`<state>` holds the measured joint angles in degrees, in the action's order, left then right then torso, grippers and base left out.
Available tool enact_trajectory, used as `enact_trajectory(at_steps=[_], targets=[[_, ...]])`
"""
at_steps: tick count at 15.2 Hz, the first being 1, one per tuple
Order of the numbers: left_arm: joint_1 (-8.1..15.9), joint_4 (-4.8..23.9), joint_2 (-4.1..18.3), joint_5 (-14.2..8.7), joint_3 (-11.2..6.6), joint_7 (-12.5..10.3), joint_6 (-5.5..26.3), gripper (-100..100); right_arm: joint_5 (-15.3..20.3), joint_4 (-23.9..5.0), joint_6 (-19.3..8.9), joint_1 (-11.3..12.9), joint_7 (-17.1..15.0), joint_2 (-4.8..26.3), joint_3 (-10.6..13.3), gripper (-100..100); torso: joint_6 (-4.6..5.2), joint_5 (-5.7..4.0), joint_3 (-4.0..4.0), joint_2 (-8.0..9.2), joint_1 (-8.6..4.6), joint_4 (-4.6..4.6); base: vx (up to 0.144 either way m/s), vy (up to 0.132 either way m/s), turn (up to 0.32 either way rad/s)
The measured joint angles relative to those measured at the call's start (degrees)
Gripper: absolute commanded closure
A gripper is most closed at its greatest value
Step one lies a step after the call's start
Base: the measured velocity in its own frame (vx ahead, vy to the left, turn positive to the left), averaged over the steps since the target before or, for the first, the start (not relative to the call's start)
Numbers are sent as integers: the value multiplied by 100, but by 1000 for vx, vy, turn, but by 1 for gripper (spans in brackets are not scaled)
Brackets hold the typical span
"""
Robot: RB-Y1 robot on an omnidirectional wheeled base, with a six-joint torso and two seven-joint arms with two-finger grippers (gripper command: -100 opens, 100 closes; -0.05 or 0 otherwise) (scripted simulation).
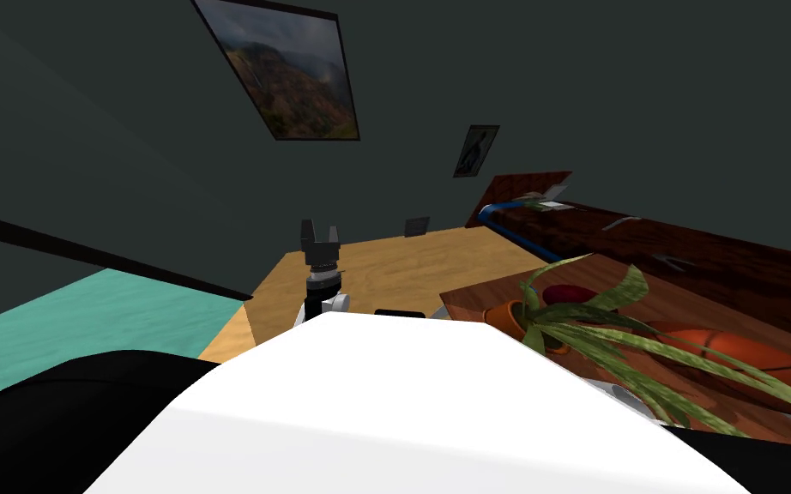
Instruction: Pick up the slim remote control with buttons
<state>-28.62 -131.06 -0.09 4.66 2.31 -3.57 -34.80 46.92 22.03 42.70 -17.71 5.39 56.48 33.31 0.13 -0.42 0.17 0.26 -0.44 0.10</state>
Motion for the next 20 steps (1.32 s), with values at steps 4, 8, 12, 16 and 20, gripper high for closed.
enact_trajectory(at_steps=[4, 8, 12, 16, 20], targets=[[0, 0, 0, 0, 0, 0, 0, 0, -18, 89, -27, 313, -274, 158, 386, 100, 4, 3, 2, 5, 4, 0, -32, 16, -102], [0, 0, 0, 0, 0, 0, 0, 0, -52, -116, 116, 762, -352, 249, 777, 100, 6, 10, 3, 8, 11, 0, -33, 19, -81], [0, 0, 0, 0, 0, 0, 0, 0, -70, 361, -63, 879, -780, 532, 1189, 100, 5, 9, 4, 8, 13, 0, -37, 16, -100], [0, 0, 0, 0, 0, 0, 0, 0, -78, 158, 58, 1260, -855, 557, 1540, 100, 3, 13, 2, 4, 15, 0, -27, 11, -70], [0, 0, 0, 0, 0, 0, 0, 0, -86, 245, 55, 1514, -1075, 710, 1867, 100, 4, 16, 1, 3, 18, -1, -19, 10, -41]])
